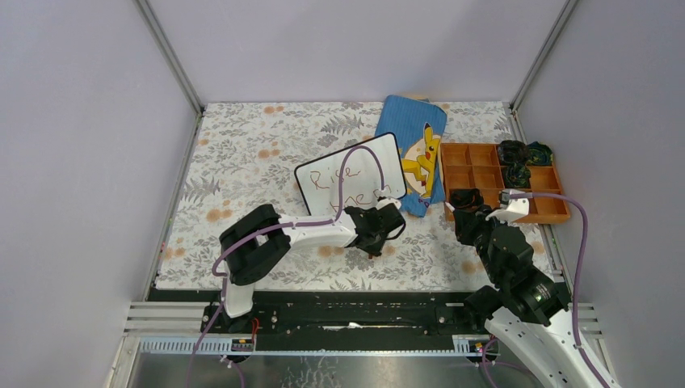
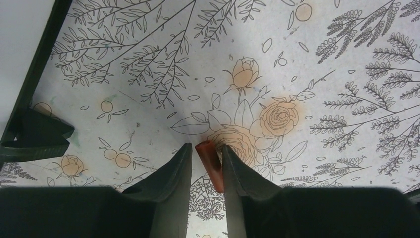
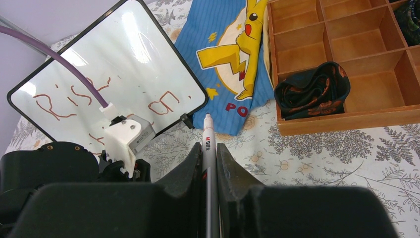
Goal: Write a sentence on the whiteboard
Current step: Pick up the pen cap from the center of the board, then close the whiteboard marker.
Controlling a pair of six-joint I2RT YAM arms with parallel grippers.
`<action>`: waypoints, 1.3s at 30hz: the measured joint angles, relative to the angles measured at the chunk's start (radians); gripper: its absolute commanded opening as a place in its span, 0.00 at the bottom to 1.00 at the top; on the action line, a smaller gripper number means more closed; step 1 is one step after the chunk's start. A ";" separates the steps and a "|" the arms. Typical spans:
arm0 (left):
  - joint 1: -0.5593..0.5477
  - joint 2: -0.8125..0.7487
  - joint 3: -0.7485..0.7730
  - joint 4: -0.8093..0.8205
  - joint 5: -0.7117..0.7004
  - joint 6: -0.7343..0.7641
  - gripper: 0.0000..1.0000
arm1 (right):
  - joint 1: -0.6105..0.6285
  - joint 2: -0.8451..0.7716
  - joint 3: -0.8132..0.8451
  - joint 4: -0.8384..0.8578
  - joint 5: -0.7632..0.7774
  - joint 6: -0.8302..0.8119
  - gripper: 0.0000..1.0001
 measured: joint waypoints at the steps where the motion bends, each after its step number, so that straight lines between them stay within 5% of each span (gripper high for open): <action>1: 0.000 0.000 0.000 -0.001 0.000 0.000 0.30 | 0.000 0.000 0.000 0.000 0.000 0.000 0.00; 11: 0.000 0.000 0.000 -0.006 -0.002 0.001 0.00 | 0.000 0.000 0.000 -0.001 0.000 0.000 0.00; 19: -0.001 -0.067 -0.051 -0.008 0.005 -0.008 0.00 | 0.000 0.005 0.002 0.000 -0.001 0.000 0.00; 26: 0.014 -0.359 -0.057 -0.013 -0.035 -0.017 0.00 | 0.000 0.085 0.073 0.049 -0.016 -0.021 0.00; 33: 0.182 -0.672 -0.053 0.089 -0.040 -0.021 0.00 | 0.000 0.279 0.209 0.216 -0.106 -0.053 0.00; 39: 0.322 -0.792 -0.014 0.196 -0.013 -0.037 0.00 | 0.022 0.501 0.359 0.411 -0.187 -0.055 0.00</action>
